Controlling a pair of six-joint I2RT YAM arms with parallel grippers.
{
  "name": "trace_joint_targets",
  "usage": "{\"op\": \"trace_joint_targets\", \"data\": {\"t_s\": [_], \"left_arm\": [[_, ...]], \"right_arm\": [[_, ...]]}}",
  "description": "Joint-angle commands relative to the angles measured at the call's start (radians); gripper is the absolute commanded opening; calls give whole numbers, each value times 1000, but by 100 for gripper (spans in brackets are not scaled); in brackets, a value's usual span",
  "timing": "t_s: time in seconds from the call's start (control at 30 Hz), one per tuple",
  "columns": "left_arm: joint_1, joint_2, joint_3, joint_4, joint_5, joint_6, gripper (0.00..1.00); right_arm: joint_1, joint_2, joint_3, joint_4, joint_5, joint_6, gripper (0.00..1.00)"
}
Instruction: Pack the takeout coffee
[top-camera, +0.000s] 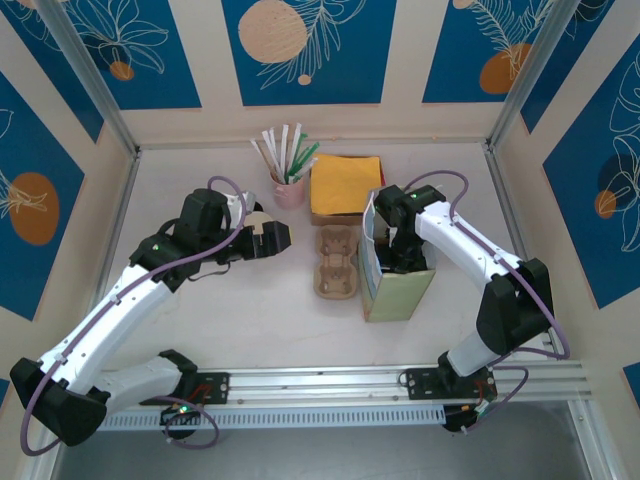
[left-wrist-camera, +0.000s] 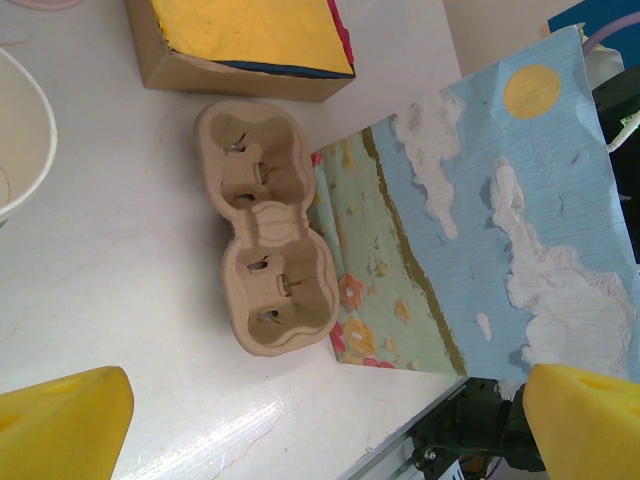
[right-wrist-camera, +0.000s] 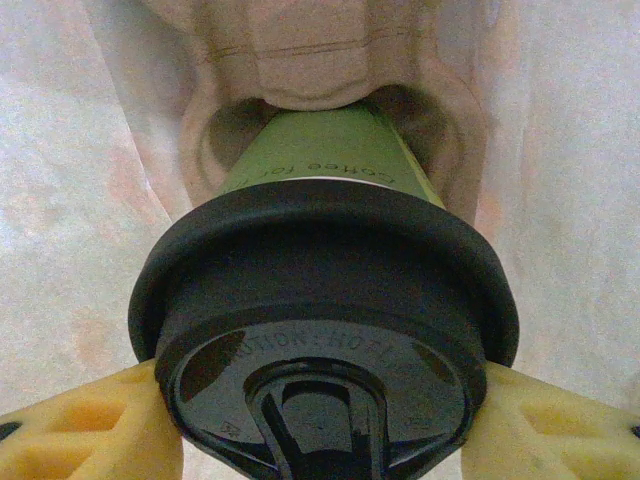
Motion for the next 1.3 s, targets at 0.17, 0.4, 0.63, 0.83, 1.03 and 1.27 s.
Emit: {"op": "trace_joint_targets", "data": {"t_s": [0.17,0.4,0.63,0.83,1.03,1.27], "left_arm": [[6,-2,25,14,28,2,100],[5,2,27,14,33,2,100],[6,6,27,18,35,5,100],[5,9,28,19,36,8,100],[5,13,26,22,41,8,100],[5,13,25,25,42,8,100]], "right_arm": [[-7,66,-33,61,0,-18,58],[-10,68,-30,59,1,-19,58],[-11,68,-24,58,1,-19,58],[-11,70,-19,51,2,-20,59],[-10,68,-7,42,4,-19,61],[-10,64,8,31,2,-15,62]]}}
